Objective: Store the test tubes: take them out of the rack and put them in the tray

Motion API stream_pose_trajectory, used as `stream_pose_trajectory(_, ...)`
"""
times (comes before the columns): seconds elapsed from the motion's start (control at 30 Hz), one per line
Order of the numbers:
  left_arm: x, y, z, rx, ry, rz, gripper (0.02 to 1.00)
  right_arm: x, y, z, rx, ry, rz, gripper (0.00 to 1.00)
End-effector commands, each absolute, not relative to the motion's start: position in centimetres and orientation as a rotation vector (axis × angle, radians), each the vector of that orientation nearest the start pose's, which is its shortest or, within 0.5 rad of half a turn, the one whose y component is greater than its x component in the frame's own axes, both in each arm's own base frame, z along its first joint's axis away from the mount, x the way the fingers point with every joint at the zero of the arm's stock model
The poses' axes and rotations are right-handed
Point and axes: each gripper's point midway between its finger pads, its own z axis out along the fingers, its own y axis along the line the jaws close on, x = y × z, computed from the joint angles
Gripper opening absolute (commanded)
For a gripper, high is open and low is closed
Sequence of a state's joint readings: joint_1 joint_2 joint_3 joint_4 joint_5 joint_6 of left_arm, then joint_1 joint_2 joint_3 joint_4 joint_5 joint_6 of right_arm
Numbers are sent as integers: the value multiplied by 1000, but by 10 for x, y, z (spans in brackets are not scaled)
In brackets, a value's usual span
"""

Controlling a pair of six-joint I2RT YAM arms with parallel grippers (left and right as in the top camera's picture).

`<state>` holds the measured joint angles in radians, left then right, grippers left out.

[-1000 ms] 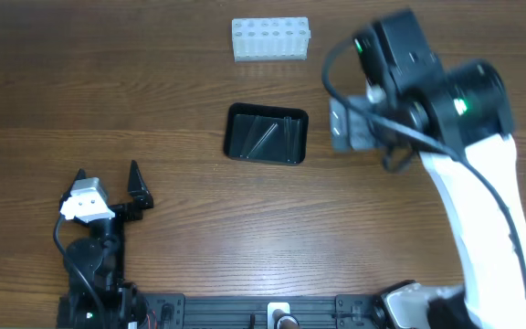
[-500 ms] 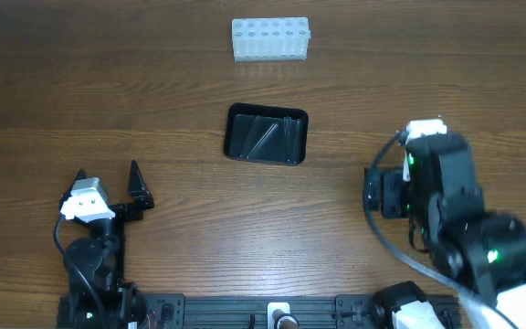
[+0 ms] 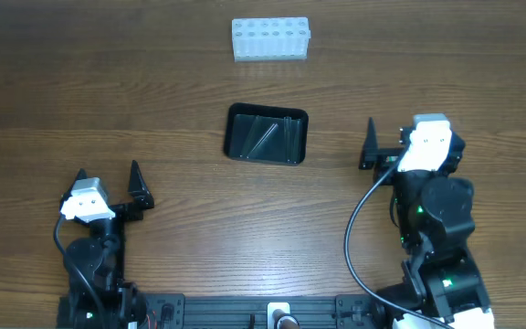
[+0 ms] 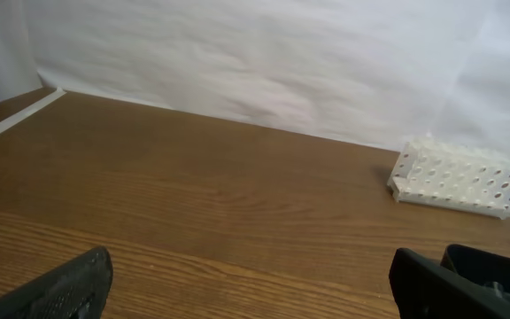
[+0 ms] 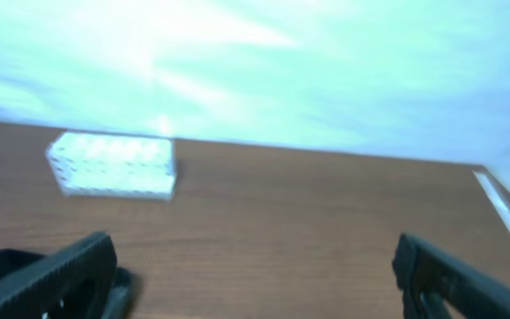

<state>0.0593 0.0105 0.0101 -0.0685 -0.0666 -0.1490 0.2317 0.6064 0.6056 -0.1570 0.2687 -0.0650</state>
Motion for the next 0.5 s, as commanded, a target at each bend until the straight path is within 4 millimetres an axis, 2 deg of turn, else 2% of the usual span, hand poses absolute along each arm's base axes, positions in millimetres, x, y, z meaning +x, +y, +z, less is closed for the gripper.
stream_pose_trajectory(0.03,245,25,159,-205,1624,-7,998,281,0,273,-25,1704,-208,993)
stream_pose_trajectory(0.3,245,25,159,-205,1624,-7,998,263,-31,268,74,1660,-280,993)
stream_pose_trajectory(0.4,245,25,159,-205,1624,-7,996,256,-35,266,89,1638,-287,993)
stream_pose_trajectory(0.5,245,25,159,-205,1624,-7,996,250,-36,256,92,1628,-286,991)
